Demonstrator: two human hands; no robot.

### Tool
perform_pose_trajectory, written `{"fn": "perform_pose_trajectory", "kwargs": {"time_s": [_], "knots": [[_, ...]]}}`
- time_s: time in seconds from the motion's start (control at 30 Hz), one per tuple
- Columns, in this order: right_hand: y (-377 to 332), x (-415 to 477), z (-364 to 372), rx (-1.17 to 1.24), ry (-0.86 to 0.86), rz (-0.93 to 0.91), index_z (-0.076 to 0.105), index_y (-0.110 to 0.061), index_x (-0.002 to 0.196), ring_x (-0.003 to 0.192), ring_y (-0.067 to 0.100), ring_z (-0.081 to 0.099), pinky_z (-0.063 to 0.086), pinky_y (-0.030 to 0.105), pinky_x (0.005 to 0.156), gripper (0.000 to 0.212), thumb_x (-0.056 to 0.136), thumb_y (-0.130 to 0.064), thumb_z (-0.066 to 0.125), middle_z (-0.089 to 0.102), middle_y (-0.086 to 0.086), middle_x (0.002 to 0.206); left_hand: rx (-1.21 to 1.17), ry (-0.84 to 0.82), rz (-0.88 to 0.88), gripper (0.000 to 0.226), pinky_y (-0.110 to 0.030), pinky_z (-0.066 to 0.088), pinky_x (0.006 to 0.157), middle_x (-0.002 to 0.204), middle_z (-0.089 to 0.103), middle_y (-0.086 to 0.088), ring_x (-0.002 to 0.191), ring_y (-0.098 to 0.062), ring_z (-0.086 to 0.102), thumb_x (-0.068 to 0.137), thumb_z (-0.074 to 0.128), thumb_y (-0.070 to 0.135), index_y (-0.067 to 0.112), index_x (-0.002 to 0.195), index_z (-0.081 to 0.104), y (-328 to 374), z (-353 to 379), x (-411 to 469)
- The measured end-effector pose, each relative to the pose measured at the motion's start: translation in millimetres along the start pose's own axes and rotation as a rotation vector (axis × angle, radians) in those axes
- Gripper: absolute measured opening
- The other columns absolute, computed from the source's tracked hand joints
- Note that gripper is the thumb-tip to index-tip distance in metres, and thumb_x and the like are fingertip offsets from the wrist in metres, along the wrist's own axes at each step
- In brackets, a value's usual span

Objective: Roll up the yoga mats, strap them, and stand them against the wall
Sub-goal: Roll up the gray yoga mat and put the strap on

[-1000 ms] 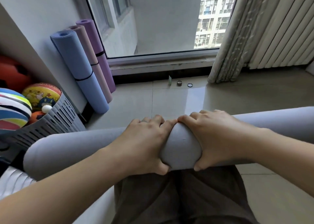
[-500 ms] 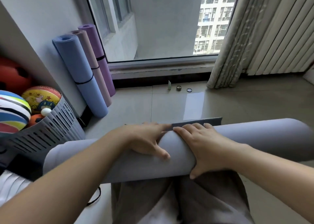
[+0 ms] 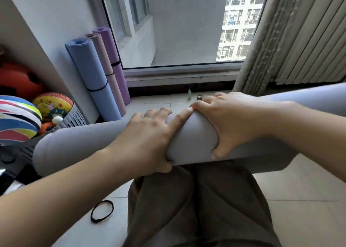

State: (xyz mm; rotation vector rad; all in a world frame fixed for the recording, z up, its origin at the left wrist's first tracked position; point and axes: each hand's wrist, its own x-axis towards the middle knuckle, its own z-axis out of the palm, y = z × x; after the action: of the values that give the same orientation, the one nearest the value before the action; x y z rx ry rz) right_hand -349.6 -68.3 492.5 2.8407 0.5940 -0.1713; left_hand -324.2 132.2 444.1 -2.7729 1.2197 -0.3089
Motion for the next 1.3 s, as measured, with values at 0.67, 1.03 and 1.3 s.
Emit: {"fn": "perform_pose_trajectory", "kwargs": {"time_s": [0.67, 1.03, 1.3], "knots": [[-40.1, -22.4, 87.1, 0.258, -0.223, 0.107, 0.017, -0.026, 0.146, 0.127, 0.02, 0.036, 0.032, 0.043, 0.106, 0.116, 0.056, -0.073, 0.072, 0.037, -0.004, 0.141, -0.461, -0.822, 0.047, 0.113, -0.033, 0.031, 0.111, 0.15, 0.031, 0.011, 0.136, -0.013, 0.033, 0.069, 0.081, 0.042, 0.048, 0.148, 0.001, -6.2, 33.0, 32.9], [-6.4, 22.8, 89.0, 0.413, -0.33, 0.127, 0.015, -0.032, 0.15, 0.133, 0.019, 0.038, 0.033, 0.04, 0.11, 0.125, 0.049, -0.073, 0.077, 0.037, -0.007, 0.148, -0.009, -0.264, -0.09, 0.116, -0.06, 0.009, 0.112, 0.152, 0.005, -0.013, 0.14, -0.036, 0.015, 0.076, 0.067, 0.052, 0.031, 0.142, -0.027, 48.3, 75.8, -18.2], [-6.5, 1.7, 39.2, 0.175, -0.068, 0.051, 0.027, -0.034, 0.141, 0.112, 0.017, 0.056, 0.046, 0.033, 0.091, 0.112, 0.049, -0.081, 0.068, 0.055, -0.008, 0.128, 0.034, -0.01, -0.069, 0.109, -0.055, 0.011, 0.112, 0.15, 0.012, -0.011, 0.136, -0.033, 0.021, 0.078, 0.063, 0.045, 0.038, 0.135, -0.03, 38.9, 37.2, -16.8]]}}
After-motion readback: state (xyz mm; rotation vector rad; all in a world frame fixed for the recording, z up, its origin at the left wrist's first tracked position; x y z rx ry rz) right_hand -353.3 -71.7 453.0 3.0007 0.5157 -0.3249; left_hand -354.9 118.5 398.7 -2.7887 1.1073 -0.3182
